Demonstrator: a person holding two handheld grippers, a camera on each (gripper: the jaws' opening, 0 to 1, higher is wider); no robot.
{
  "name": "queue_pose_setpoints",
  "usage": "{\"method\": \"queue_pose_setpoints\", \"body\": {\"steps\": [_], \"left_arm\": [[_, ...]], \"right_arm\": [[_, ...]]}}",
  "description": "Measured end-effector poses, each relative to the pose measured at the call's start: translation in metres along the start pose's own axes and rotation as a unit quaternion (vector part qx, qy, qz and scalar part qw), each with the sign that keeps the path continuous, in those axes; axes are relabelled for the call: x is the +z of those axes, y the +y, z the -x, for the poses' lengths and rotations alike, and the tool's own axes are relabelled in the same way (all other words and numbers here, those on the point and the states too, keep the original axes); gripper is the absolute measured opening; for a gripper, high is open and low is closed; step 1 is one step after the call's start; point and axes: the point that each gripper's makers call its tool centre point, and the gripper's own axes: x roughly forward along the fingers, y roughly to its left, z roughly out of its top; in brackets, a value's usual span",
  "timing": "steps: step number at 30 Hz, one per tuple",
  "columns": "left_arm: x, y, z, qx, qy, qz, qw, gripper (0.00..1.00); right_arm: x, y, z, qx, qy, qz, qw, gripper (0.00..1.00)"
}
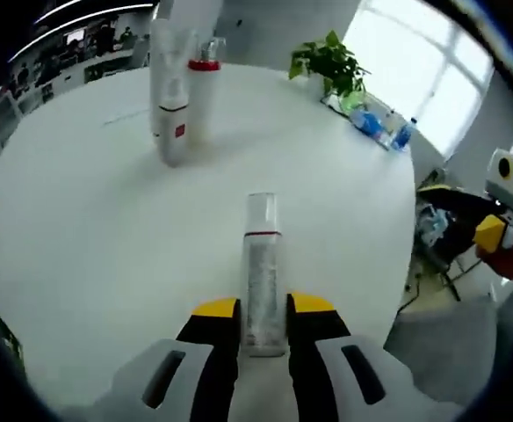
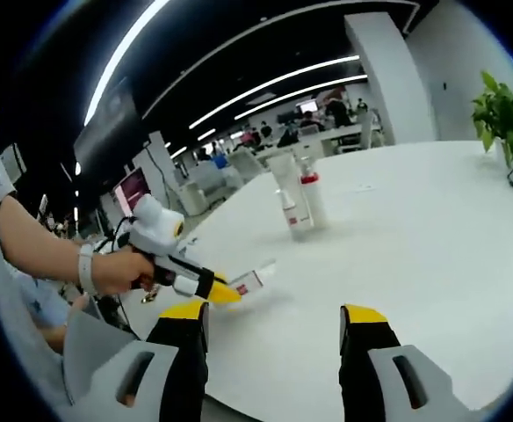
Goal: Arrange the skincare products in the storage area until every visible bottle or jar stands upright without overlapping.
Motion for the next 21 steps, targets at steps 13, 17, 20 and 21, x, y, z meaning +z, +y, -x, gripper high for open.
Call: {"method": "queue_pose_setpoints", "body": {"steps": [13,17,20,21], "left_arm": [[0.024,-0.035,0.043,-0.068,-0.123,0.151,0.9784,0.19],[0.029,-0.045,0.063,-0.095,-0.172,0.2,0.9597,0.19],[0.029,-0.046,0.077,-0.102,-0.197,0.219,0.9502,0.19],[0.028,-0.046,0.081,-0.103,-0.201,0.221,0.9488,0.19]], "right_arm": [[0.001,0.025,-0.02,0.05,0.009,-0.039,0.998,0.59],[0.006,0.034,-0.024,0.07,0.008,-0.074,0.9948,0.59],[0.01,0.042,-0.027,0.087,0.009,-0.1,0.9911,0.58],[0.011,0.044,-0.028,0.09,0.008,-0.101,0.9907,0.58]]}}
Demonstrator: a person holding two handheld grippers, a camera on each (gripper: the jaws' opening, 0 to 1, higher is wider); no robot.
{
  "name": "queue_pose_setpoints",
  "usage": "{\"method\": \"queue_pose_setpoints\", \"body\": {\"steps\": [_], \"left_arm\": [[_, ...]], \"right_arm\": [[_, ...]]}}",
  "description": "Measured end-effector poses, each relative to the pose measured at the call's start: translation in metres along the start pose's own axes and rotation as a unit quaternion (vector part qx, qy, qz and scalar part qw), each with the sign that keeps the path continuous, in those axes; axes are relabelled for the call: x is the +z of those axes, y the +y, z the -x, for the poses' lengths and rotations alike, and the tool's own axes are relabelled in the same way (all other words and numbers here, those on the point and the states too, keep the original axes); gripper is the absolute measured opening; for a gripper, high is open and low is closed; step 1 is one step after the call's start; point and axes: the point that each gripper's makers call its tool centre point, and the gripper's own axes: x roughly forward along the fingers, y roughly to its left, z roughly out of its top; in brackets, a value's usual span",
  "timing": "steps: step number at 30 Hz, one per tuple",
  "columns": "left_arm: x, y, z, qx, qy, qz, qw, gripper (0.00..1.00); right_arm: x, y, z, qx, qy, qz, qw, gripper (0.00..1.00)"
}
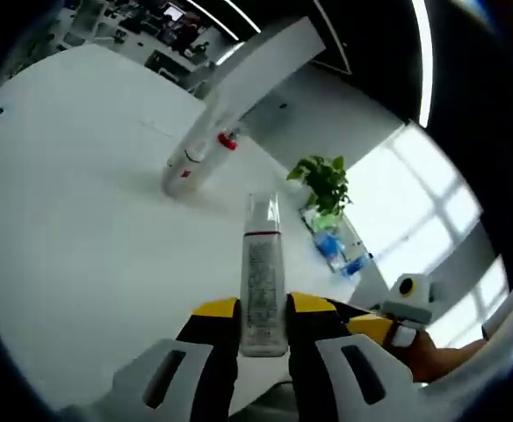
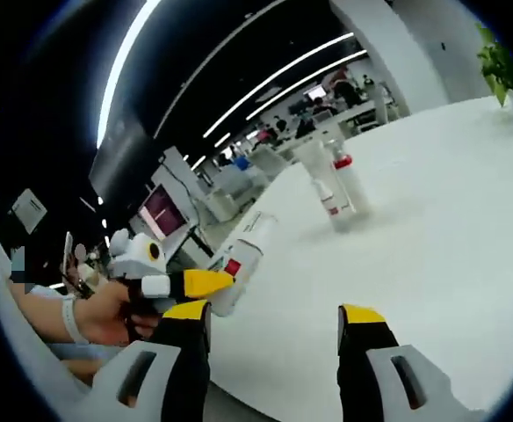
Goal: Arrange the skincare products in the storage area until every visible bottle or jar stands upright without overlapping.
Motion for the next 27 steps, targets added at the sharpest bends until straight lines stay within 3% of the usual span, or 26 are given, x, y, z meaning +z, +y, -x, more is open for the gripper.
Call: {"method": "queue_pose_setpoints", "body": {"steps": [10,16,27], "left_arm": [[0.01,-0.011,0.029,-0.026,-0.061,0.054,0.9964,0.19],[0.006,-0.016,0.036,-0.039,-0.069,0.062,0.9949,0.19],[0.005,-0.025,0.04,-0.055,-0.087,0.082,0.9912,0.19]], "right_arm": [[0.006,0.04,-0.023,0.066,0.018,-0.029,0.9973,0.5],[0.016,0.062,-0.029,0.103,0.013,-0.059,0.9928,0.49],[0.014,0.085,-0.034,0.131,0.036,-0.051,0.9894,0.43]]}}
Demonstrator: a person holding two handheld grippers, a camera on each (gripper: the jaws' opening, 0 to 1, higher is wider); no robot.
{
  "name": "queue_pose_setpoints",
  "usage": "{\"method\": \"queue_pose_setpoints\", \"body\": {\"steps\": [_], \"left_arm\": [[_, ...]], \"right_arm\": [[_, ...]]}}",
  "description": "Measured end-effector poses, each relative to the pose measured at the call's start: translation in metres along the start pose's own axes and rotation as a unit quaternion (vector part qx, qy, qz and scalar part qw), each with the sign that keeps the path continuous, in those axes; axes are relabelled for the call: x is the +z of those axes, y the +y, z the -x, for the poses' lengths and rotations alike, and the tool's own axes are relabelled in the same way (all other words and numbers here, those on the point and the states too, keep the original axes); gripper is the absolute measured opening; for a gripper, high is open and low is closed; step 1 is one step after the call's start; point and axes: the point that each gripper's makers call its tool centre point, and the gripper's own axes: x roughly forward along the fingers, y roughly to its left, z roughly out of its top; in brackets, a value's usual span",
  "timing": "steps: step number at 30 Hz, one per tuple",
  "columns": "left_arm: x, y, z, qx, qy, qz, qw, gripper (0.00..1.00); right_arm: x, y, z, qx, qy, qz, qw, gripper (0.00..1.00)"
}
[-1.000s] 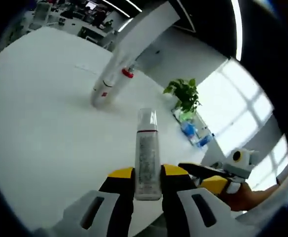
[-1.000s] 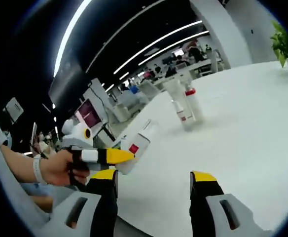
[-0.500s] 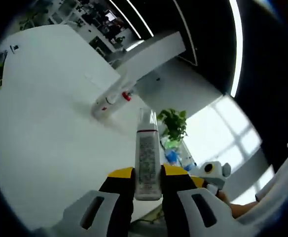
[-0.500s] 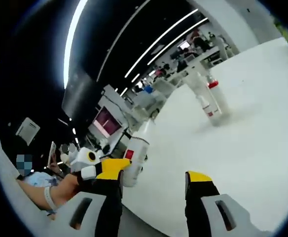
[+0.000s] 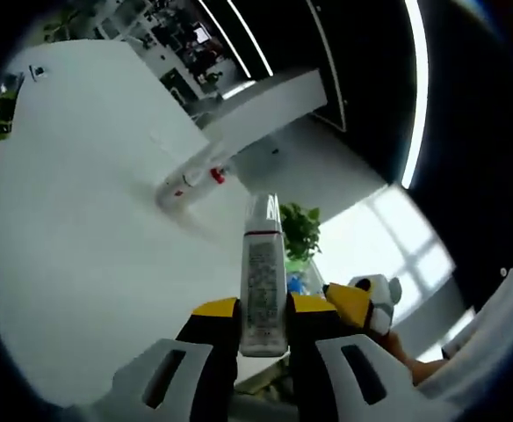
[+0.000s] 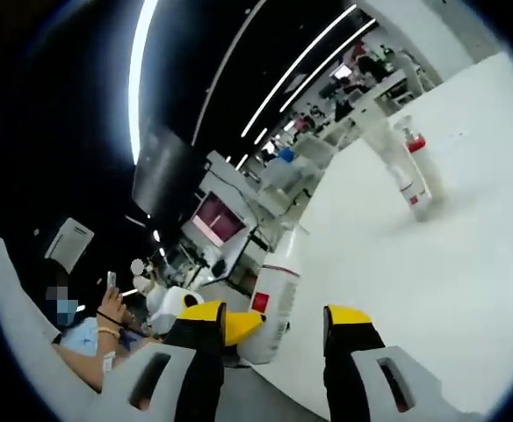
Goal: Arrange the skincare products in the storage area until every visible bottle or jar stands upright without overlapping.
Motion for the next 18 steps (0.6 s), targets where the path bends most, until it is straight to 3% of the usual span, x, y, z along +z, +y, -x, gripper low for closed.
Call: {"method": "queue_pose_setpoints", "body": {"steps": [7,18], "left_arm": [[0.012,-0.006,0.0,-0.015,-0.024,0.016,0.9995,0.19],[0.024,-0.017,0.001,-0.037,-0.042,0.015,0.9983,0.19]], "right_arm": [[0.003,0.009,-0.004,0.009,0.005,0.008,0.9999,0.35],[0.009,0.018,-0.004,0.015,-0.005,0.009,0.9998,0.35]]}}
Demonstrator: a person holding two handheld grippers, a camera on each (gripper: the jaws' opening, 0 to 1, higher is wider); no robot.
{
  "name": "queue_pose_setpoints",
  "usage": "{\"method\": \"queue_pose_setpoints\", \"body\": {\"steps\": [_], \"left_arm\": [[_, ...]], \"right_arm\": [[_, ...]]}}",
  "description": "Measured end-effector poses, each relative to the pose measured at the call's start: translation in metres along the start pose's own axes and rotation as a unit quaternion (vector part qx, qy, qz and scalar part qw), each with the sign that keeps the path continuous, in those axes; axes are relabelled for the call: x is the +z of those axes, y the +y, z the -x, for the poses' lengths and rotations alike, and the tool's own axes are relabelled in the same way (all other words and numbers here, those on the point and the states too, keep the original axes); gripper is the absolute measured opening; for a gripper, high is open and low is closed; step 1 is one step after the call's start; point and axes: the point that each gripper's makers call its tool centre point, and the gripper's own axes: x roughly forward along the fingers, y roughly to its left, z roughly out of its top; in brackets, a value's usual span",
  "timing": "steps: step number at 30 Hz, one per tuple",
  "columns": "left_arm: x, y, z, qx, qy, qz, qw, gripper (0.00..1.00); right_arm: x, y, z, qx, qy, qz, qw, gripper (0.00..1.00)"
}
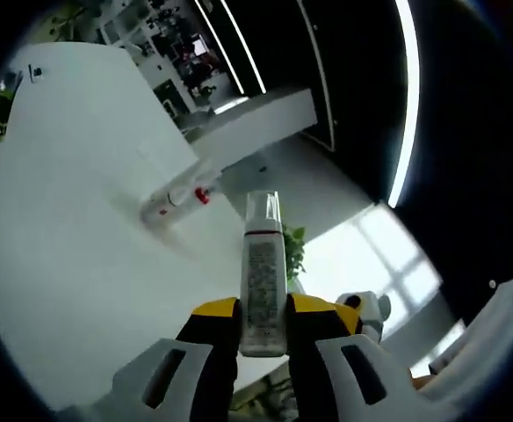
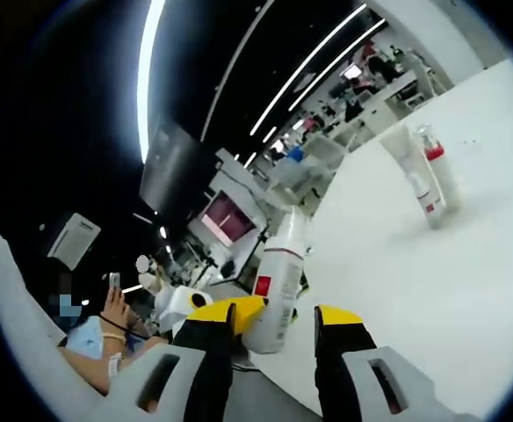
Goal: Arrange the skincare products in the storage area until every visible bottle or jar stands upright without overlapping.
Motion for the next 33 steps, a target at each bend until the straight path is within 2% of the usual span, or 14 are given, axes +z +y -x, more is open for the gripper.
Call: {"method": "queue_pose_setpoints", "body": {"steps": [9,14,18,23,25,28,31,33], "left_arm": [[-0.019,-0.006,0.0,-0.005,0.029,-0.028,0.9992,0.19],[-0.039,-0.011,-0.004,-0.001,0.068,-0.086,0.994,0.19],[-0.049,-0.018,-0.006,-0.014,0.093,-0.125,0.9878,0.19],[-0.049,-0.014,-0.004,-0.012,0.101,-0.142,0.9847,0.19],[-0.05,-0.015,-0.003,-0.022,0.105,-0.147,0.9832,0.19],[-0.05,-0.018,0.0,-0.044,0.106,-0.134,0.9843,0.19],[-0.054,-0.021,0.001,-0.056,0.113,-0.126,0.9841,0.19],[-0.055,-0.022,0.002,-0.059,0.118,-0.13,0.9828,0.19]], "right_arm": [[0.002,-0.001,0.007,-0.008,-0.008,-0.005,0.9999,0.33],[-0.003,-0.007,0.008,-0.021,0.008,0.009,0.9997,0.31],[-0.005,-0.011,0.009,-0.029,0.016,0.008,0.9994,0.25],[-0.008,-0.011,0.011,-0.029,0.027,-0.011,0.9992,0.24],[-0.009,-0.01,0.012,-0.026,0.033,-0.011,0.999,0.23],[-0.009,-0.005,0.012,-0.017,0.038,-0.013,0.9991,0.23],[-0.01,-0.005,0.013,-0.02,0.052,0.01,0.9984,0.18],[-0.012,0.003,0.012,-0.006,0.059,0.025,0.9979,0.17]]}}
